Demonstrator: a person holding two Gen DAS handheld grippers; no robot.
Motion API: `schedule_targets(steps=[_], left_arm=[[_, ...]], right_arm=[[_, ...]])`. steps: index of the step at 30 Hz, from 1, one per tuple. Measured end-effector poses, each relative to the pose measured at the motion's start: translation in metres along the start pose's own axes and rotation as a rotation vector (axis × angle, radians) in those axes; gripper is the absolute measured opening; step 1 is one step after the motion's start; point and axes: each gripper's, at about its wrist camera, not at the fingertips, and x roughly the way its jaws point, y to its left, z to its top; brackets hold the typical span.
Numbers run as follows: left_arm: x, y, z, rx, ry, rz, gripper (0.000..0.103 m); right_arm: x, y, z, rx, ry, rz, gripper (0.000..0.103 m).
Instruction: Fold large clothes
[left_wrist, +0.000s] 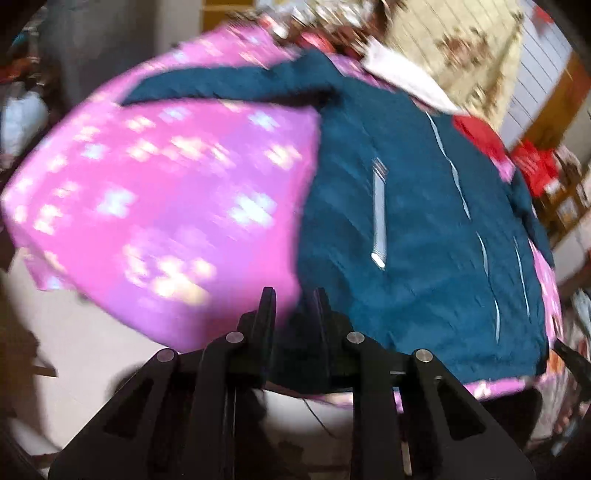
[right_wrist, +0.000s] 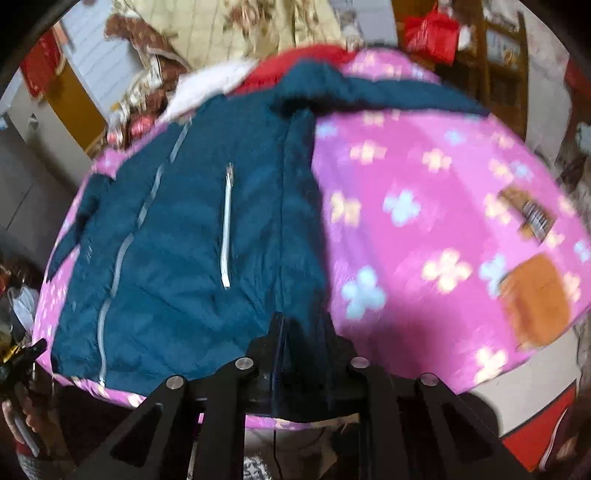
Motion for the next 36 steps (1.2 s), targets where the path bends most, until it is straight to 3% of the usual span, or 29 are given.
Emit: schedule_targets(steps=[1,2,3,4,5,8,11,13,16,20,24,32,34,35,36], left_arm=[[-0.005,0.008,0.009,-0.011,-0.017,0.015,0.035],[-0.009,0.017,0.020,-0.031,-0.036,0.027,0.050],[-0.012,0.029,0.034,-0.071,-0.060,0.040,0.060],[-0.015,0.038,0.045,-0.109,-0.082,0.043,0.061],[-0.017,0.053,0.062,-0.168,-0.116,0.034,0.062],[-0.013,0.079,0.094,-0.255,-0.165,0.013,0.066],[0.010,0.101,0.137,-0.321,-0.204,0.051,0.066],[0.033,0.118,0.165,-0.378,-0.198,0.053,0.066],[0.078,0.152,0.200,-0.490,-0.144,-0.011,0.066],[0.134,0.187,0.228,-0.634,-0.096,-0.126,0.066],[0.169,0.208,0.237,-0.725,-0.074,-0.160,0.065],[0.191,0.226,0.273,-0.728,-0.140,-0.186,0.068],[0.197,0.226,0.282,-0.731,-0.138,-0.159,0.060],[0.201,0.224,0.286,-0.730,-0.116,-0.135,0.018],[0.208,0.221,0.291,-0.725,-0.068,-0.127,0.007]], right_arm=[[-0.008,0.004,0.004,-0.010,-0.027,-0.002,0.029],[-0.016,0.012,0.012,-0.018,-0.059,0.011,0.052],[-0.021,0.017,0.015,-0.019,-0.077,0.024,0.063],[-0.027,0.025,0.021,-0.027,-0.104,0.049,0.080],[-0.034,0.041,0.030,-0.058,-0.139,0.080,0.082],[-0.044,0.082,0.046,-0.140,-0.193,0.093,0.082],[-0.034,0.132,0.062,-0.194,-0.199,0.150,0.082],[-0.020,0.158,0.063,-0.217,-0.171,0.171,0.082],[0.007,0.193,0.058,-0.280,-0.129,0.164,0.082],[0.039,0.211,0.049,-0.320,-0.067,0.142,0.082],[0.062,0.209,0.048,-0.303,-0.023,0.125,0.082],[0.088,0.203,0.064,-0.266,0.000,0.072,0.082],[0.091,0.202,0.067,-0.264,0.001,0.057,0.082],[0.092,0.201,0.068,-0.261,0.002,0.052,0.082],[0.093,0.200,0.069,-0.259,0.004,0.053,0.082]])
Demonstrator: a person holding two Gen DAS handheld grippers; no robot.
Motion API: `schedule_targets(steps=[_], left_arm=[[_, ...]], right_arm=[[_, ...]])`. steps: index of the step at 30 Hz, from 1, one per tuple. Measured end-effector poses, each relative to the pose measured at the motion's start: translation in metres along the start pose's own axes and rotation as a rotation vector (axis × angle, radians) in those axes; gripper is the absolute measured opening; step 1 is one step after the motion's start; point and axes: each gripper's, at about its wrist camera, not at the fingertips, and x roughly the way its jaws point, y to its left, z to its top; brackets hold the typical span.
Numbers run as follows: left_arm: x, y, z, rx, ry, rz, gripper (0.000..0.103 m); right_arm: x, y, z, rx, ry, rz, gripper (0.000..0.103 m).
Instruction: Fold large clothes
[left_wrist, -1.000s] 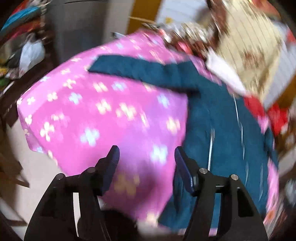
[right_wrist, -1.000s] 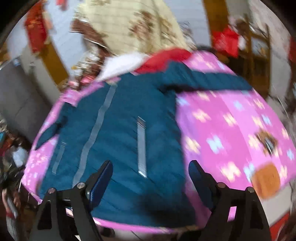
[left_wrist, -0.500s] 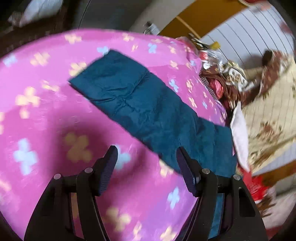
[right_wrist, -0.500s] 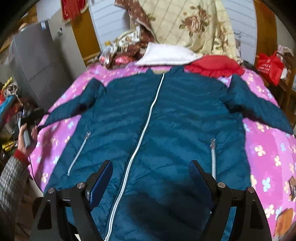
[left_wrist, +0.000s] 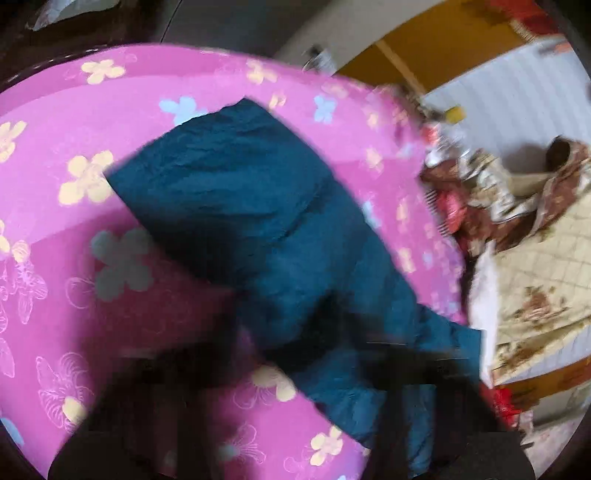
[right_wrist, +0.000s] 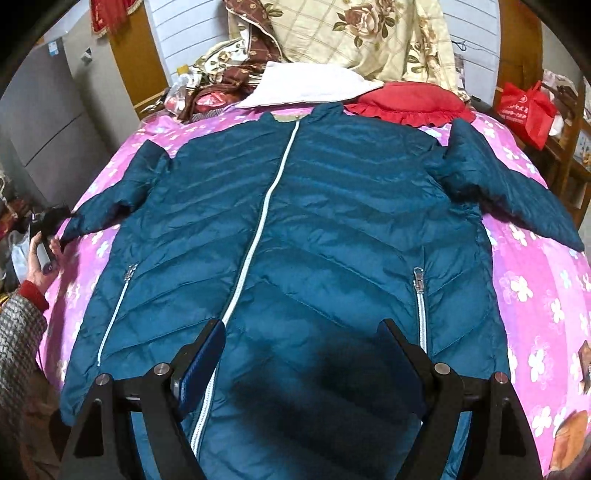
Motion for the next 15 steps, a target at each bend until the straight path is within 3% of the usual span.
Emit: schedule_targets(steps=[3,5,7,10,15], left_arm=[[-0.011,-0.027,-0.005,0.087,-0.044,0.061,0.006],[-0.026,-0.053,-0.013,0.159,-0.080,0.044,0.006],[-0.042,-0.085,-0.025,0.222,-0.092,0.008,0.006],[-0.065,-0.141,-0.050,0.308,-0.079,-0.110,0.006],[-0.079,-0.254,-0.138,0.529,-0.004,-0.267,0.006]], right_arm=[[-0.002,-0.003,0.001,-0.002,-0.008,0.001,0.082],[-0.006,-0.005,0.001,-0.010,-0.027,-0.006,0.082],[-0.012,-0.007,0.000,-0.017,-0.050,-0.005,0.082],[-0.020,-0.012,-0.004,-0.020,-0.074,-0.005,0.082],[-0.032,-0.035,-0.011,0.027,-0.104,0.011,0.082]])
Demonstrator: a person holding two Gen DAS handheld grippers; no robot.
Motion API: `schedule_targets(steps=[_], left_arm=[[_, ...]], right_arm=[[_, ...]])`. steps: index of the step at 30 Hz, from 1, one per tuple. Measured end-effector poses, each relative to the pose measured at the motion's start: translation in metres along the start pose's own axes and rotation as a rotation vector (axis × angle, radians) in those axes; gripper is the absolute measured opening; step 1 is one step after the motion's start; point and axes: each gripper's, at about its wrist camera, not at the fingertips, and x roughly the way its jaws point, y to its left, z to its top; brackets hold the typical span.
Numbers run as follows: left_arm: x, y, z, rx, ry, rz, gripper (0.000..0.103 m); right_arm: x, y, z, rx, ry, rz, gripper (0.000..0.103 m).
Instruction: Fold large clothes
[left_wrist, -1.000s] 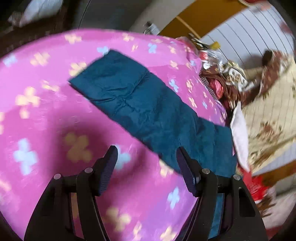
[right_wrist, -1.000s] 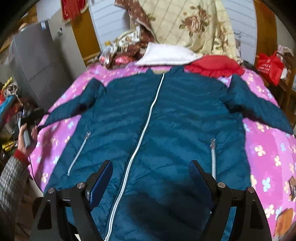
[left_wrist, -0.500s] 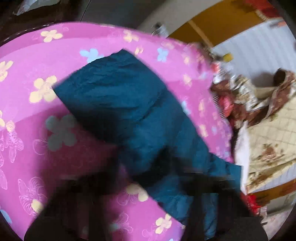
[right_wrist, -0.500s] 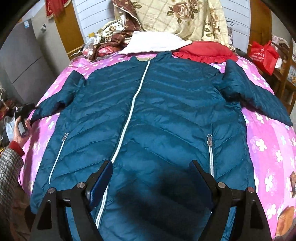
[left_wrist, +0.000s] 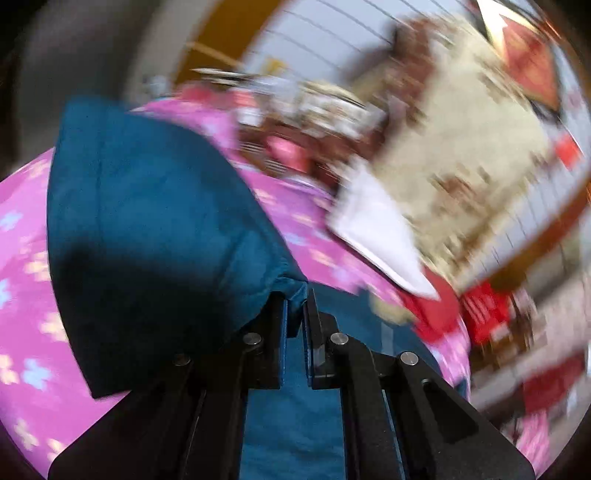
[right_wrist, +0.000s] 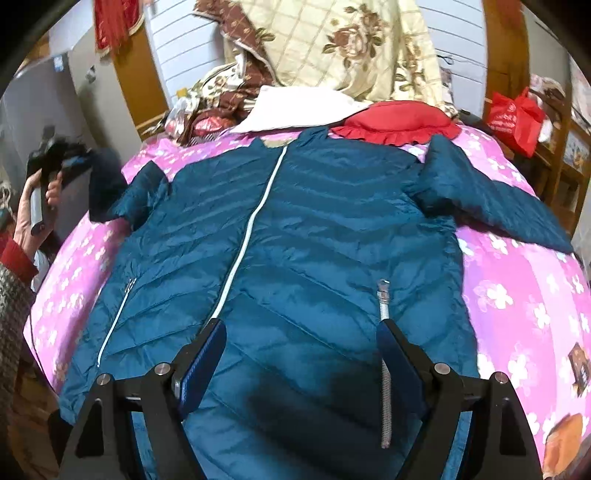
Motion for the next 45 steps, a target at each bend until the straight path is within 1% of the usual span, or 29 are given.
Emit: schedule_targets(steps=[1,2,5,6,8,10,11,12,13,14,16,19,20,21,23,25,27,30,31,32,33,34,35,36,38,39,42,44,45], left_arm=[[0.007,-0.022,-0.007,0.037,0.018,-0.024,0.006],[0.021,-0.058,-0.021,0.092,0.048,-0.056,0.006],[0.050,-0.122,-0.059,0.200,0.123,-0.120,0.006],[0.064,-0.146,-0.081,0.243,0.158,-0.136,0.006],[0.084,-0.173,-0.109,0.289,0.204,-0.132,0.006],[0.109,-0.192,-0.143,0.330,0.254,-0.102,0.006],[0.124,-0.199,-0.167,0.363,0.287,-0.066,0.007],[0.132,-0.204,-0.180,0.384,0.314,-0.046,0.008],[0.143,-0.207,-0.201,0.415,0.366,-0.024,0.008],[0.148,-0.205,-0.216,0.439,0.405,-0.015,0.008],[0.146,-0.202,-0.240,0.473,0.440,-0.011,0.008],[0.117,-0.194,-0.268,0.532,0.431,-0.014,0.011],[0.102,-0.190,-0.276,0.549,0.413,-0.024,0.015],[0.092,-0.186,-0.280,0.551,0.403,-0.027,0.024],[0.066,-0.170,-0.284,0.525,0.374,-0.051,0.037],[0.049,-0.161,-0.289,0.496,0.337,-0.048,0.045],[0.027,-0.143,-0.293,0.459,0.292,-0.026,0.046],[0.004,-0.125,-0.298,0.432,0.237,0.024,0.046],[0.001,-0.123,-0.300,0.434,0.228,0.038,0.046],[-0.004,-0.119,-0.303,0.440,0.218,0.056,0.046],[-0.009,-0.116,-0.304,0.451,0.205,0.083,0.046],[-0.014,-0.115,-0.305,0.466,0.192,0.103,0.046],[-0.021,-0.112,-0.305,0.475,0.184,0.108,0.046],[-0.028,-0.111,-0.304,0.487,0.165,0.117,0.046],[-0.037,-0.110,-0.302,0.501,0.131,0.131,0.046],[-0.043,-0.109,-0.301,0.504,0.117,0.132,0.046],[-0.054,-0.107,-0.298,0.495,0.099,0.145,0.046],[-0.061,-0.104,-0.296,0.471,0.103,0.136,0.046],[-0.063,-0.104,-0.295,0.464,0.105,0.135,0.046]], right_arm=[[-0.002,-0.005,-0.001,0.011,-0.003,0.002,0.082],[-0.004,-0.012,-0.002,0.025,-0.009,0.002,0.082],[-0.011,-0.033,-0.006,0.065,-0.024,-0.001,0.082],[-0.012,-0.038,-0.007,0.077,-0.026,-0.002,0.082],[-0.014,-0.055,-0.010,0.115,-0.032,-0.001,0.082],[-0.015,-0.070,-0.012,0.156,-0.029,0.004,0.082],[-0.015,-0.075,-0.013,0.170,-0.027,0.007,0.082],[-0.015,-0.081,-0.014,0.189,-0.026,0.015,0.082],[-0.014,-0.089,-0.014,0.213,-0.024,0.029,0.082],[-0.014,-0.093,-0.014,0.229,-0.023,0.038,0.082],[-0.016,-0.099,-0.012,0.247,-0.025,0.052,0.082],[-0.016,-0.099,-0.003,0.241,-0.024,0.069,0.082],[-0.015,-0.097,0.001,0.237,-0.022,0.073,0.082],[-0.013,-0.095,0.005,0.230,-0.021,0.082,0.082],[-0.006,-0.088,0.018,0.219,-0.014,0.099,0.082],[0.010,-0.082,0.039,0.213,0.001,0.107,0.082],[0.030,-0.079,0.057,0.212,0.024,0.099,0.082],[0.083,-0.076,0.091,0.201,0.068,0.017,0.082],[0.102,-0.074,0.101,0.192,0.087,-0.017,0.079],[0.120,-0.073,0.111,0.179,0.099,-0.043,0.069],[0.133,-0.072,0.117,0.165,0.115,-0.058,0.066],[0.160,-0.070,0.128,0.144,0.162,-0.095,0.062],[0.172,-0.069,0.132,0.142,0.181,-0.118,0.057],[0.194,-0.069,0.140,0.139,0.213,-0.152,0.056],[0.218,-0.073,0.148,0.146,0.245,-0.197,0.056],[0.227,-0.077,0.154,0.171,0.243,-0.219,0.056],[0.238,-0.084,0.164,0.211,0.249,-0.233,0.057],[0.236,-0.084,0.170,0.199,0.255,-0.236,0.057],[0.223,-0.085,0.172,0.195,0.239,-0.219,0.057]])
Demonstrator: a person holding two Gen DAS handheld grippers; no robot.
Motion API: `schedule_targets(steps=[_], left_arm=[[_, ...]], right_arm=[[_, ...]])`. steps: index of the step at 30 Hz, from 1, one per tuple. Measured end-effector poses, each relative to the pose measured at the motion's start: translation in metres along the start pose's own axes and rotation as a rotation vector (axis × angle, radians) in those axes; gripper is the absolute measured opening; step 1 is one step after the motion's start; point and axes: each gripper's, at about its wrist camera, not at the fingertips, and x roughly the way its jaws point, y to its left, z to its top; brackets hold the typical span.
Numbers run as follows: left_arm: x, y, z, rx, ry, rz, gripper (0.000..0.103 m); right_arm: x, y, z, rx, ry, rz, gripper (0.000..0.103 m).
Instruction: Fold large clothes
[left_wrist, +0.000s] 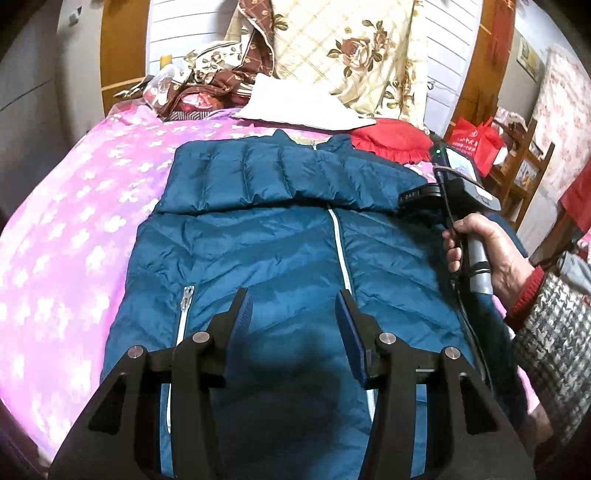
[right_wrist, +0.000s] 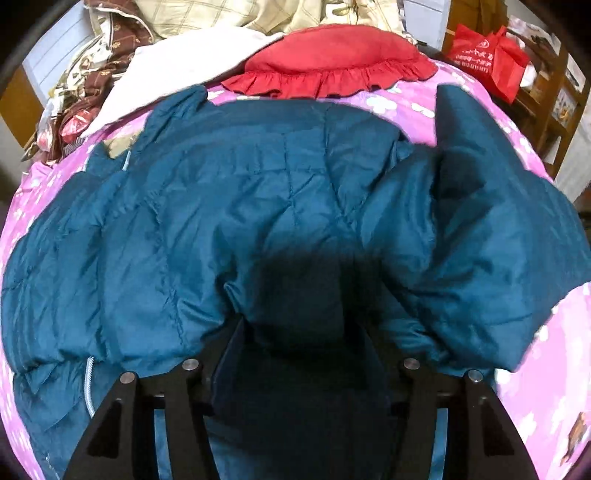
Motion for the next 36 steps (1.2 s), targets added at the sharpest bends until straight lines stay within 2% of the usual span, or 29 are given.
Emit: schedule_targets(steps=[3,4,6,7,8,12,16,19,21,24,29,30,32,34,36], left_arm=[[-0.014,-0.001,-0.002,-0.005,-0.009,-0.006,0.046],[-0.018,-0.002,-0.003,0.000,-0.013,0.001,0.046],[-0.026,-0.005,-0.005,0.014,-0.015,0.017,0.046],[-0.028,-0.006,-0.007,0.017,-0.013,0.020,0.046],[-0.030,-0.007,-0.009,0.018,-0.009,0.022,0.046],[-0.034,-0.010,-0.015,0.012,0.006,0.011,0.046],[-0.031,-0.013,-0.018,0.008,0.014,0.029,0.046],[-0.026,-0.016,-0.015,-0.002,0.016,0.055,0.046],[-0.023,-0.019,-0.012,-0.001,0.000,0.090,0.046],[-0.018,-0.019,-0.007,-0.006,-0.005,0.120,0.046],[-0.006,-0.023,-0.001,0.001,0.001,0.149,0.046],[-0.004,-0.024,-0.001,0.010,0.002,0.159,0.046],[-0.001,-0.025,-0.001,0.020,0.005,0.175,0.046],[0.001,-0.023,-0.002,0.022,0.010,0.194,0.046],[0.002,-0.016,-0.002,0.008,0.015,0.207,0.046]], right_arm=[[-0.043,-0.022,-0.011,0.013,-0.064,0.121,0.057],[-0.063,-0.040,-0.019,0.031,-0.091,0.185,0.058],[-0.083,-0.068,-0.028,0.055,-0.122,0.241,0.069],[-0.095,-0.095,-0.036,0.087,-0.151,0.251,0.079],[-0.100,-0.108,-0.041,0.108,-0.166,0.248,0.083],[-0.096,-0.202,-0.062,0.245,-0.166,0.177,0.082],[-0.068,-0.316,-0.073,0.521,-0.152,0.173,0.081],[-0.048,-0.366,-0.075,0.658,-0.154,0.185,0.080],[-0.039,-0.390,-0.072,0.725,-0.175,0.216,0.080],[-0.031,-0.401,-0.060,0.766,-0.212,0.241,0.080],[-0.020,-0.401,-0.029,0.747,-0.248,0.185,0.079],[-0.018,-0.400,-0.024,0.744,-0.253,0.155,0.074],[-0.011,-0.400,-0.013,0.730,-0.236,0.065,0.032],[-0.006,-0.406,-0.007,0.729,-0.213,0.063,0.016],[-0.015,-0.410,-0.007,0.725,-0.226,0.058,0.011]])
